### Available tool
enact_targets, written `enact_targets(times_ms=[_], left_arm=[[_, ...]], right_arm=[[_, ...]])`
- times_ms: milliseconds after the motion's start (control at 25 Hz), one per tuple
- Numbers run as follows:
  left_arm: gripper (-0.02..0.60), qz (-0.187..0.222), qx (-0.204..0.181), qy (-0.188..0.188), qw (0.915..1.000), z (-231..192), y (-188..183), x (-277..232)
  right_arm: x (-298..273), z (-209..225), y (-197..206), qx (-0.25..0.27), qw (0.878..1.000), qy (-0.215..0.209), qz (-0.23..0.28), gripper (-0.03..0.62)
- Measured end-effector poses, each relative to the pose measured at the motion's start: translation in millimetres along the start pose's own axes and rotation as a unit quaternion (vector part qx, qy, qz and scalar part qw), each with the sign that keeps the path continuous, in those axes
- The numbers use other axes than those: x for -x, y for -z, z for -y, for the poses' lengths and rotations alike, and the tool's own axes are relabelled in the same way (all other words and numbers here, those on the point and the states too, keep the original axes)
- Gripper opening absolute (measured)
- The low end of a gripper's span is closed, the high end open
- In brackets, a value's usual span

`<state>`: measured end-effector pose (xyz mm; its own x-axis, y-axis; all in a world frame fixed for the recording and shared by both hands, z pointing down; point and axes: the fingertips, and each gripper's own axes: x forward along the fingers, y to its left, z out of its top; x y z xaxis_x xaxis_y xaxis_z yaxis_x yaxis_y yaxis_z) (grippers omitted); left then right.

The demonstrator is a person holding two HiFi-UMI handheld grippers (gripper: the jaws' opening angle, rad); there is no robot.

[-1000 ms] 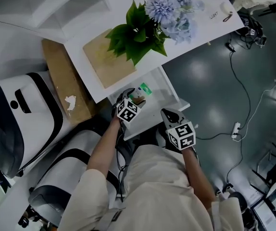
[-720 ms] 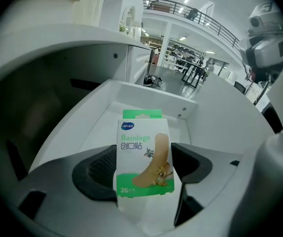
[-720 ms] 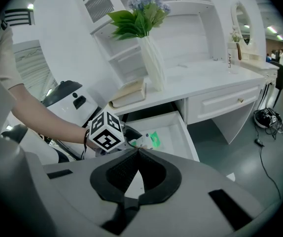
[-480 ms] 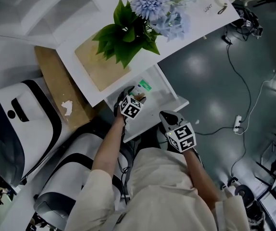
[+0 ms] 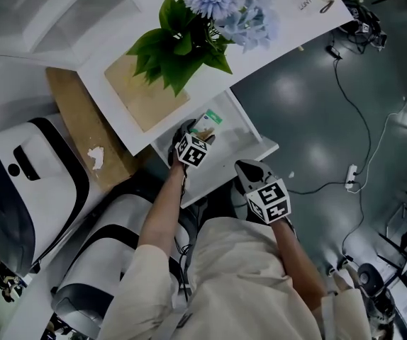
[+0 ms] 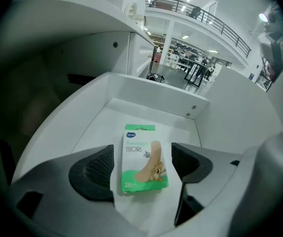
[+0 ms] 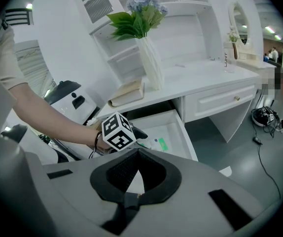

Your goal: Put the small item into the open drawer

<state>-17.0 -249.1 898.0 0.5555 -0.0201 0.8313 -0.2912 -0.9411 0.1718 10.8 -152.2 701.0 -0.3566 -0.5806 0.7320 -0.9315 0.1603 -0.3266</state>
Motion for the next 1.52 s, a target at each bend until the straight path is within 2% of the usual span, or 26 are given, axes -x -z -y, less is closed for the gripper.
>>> enact_targets(times_ms=[400, 640, 880, 1040, 1240, 1360, 1520], left_arm=[[0.364, 0.031, 0.020, -0.014, 0.9992, 10, -11, 33], [0.364, 0.053, 0.053, -0.056, 0.9956, 2, -15, 77], [0.362, 0.094, 0.105, -0.106, 0.9844, 0, -23, 135], [0.362, 0.104, 0.129, -0.139, 0.9762, 1, -18, 172], [0.362, 0.129, 0.149, -0.156, 0.9679, 15, -34, 203], [0.362, 0.139, 0.154, -0.160, 0.9650, 29, -42, 216], [0.363, 0.160, 0.175, -0.170, 0.9566, 48, -53, 228]], right_arm=[[1, 4, -17, 0.005, 1.000, -0.002, 0.011, 0.025], [0, -1, -24, 0.023, 0.999, -0.021, 0.008, 0.025], [1, -11, -36, 0.056, 0.997, -0.045, 0.005, 0.025], [3, -23, -46, 0.075, 0.995, -0.066, 0.012, 0.025], [13, -30, -61, 0.105, 0.991, -0.081, 0.019, 0.025], [14, -32, -64, 0.108, 0.990, -0.084, 0.023, 0.025], [14, -31, -66, 0.110, 0.990, -0.085, 0.025, 0.025]])
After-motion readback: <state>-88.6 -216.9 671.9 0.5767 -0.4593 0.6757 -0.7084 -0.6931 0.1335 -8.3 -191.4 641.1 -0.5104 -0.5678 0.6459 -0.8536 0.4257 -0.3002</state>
